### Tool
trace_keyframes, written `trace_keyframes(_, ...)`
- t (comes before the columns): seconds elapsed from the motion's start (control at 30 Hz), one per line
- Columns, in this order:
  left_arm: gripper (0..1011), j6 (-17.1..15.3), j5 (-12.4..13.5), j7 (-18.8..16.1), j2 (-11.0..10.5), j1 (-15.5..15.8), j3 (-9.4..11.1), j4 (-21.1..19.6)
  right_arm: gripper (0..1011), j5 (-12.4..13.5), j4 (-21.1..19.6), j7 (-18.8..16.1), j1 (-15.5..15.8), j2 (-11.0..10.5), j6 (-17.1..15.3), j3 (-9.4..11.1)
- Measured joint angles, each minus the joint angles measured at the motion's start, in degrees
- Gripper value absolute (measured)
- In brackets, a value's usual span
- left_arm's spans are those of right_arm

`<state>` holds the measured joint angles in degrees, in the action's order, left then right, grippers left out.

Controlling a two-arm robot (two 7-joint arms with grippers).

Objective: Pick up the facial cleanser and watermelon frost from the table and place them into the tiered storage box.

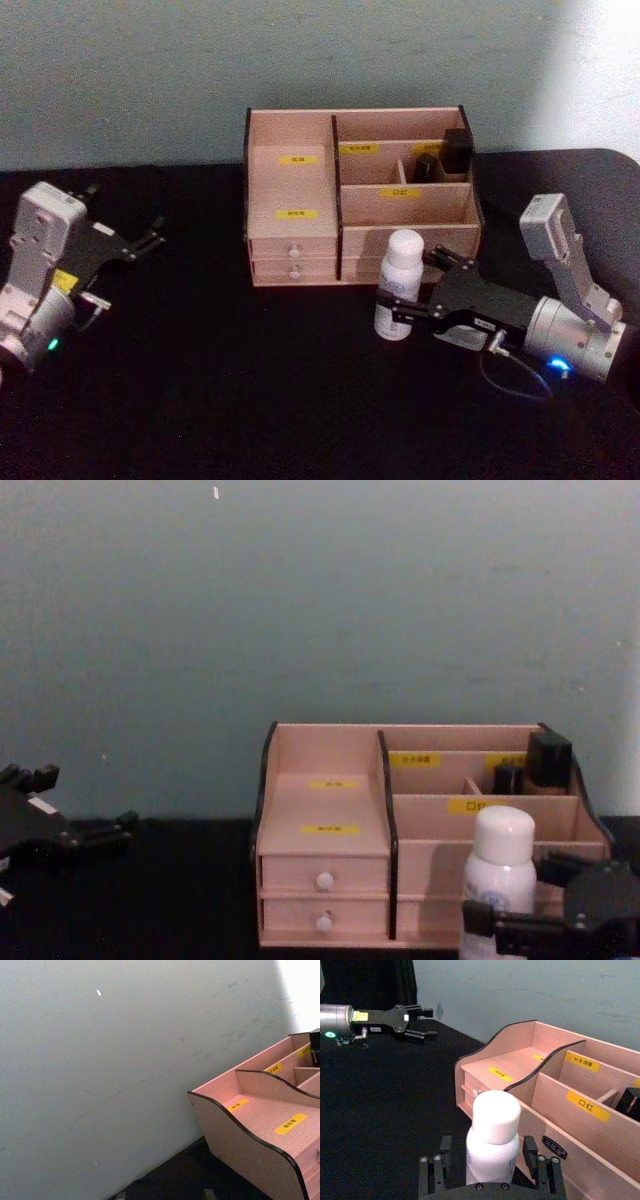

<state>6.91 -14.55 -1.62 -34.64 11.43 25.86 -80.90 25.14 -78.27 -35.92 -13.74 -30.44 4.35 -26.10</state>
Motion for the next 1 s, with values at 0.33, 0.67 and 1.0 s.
trace_keyframes(0.33,1001,0.00,0.00,0.00,0.00,0.00,0.00,0.00,648,0.06,-0.08,-0.02,0.05,-0.05,-0.05,0.00)
trace_keyframes(0.67,1001,0.00,0.00,0.00,0.00,0.00,0.00,0.00,593,0.10,-0.13,-0.02,0.09,-0.09,-0.08,0.00)
trace_keyframes(1.0,1002,0.00,0.00,0.00,0.00,0.00,0.00,0.00,593,0.17,-0.41,-0.30,0.19,-0.23,0.09,0.10)
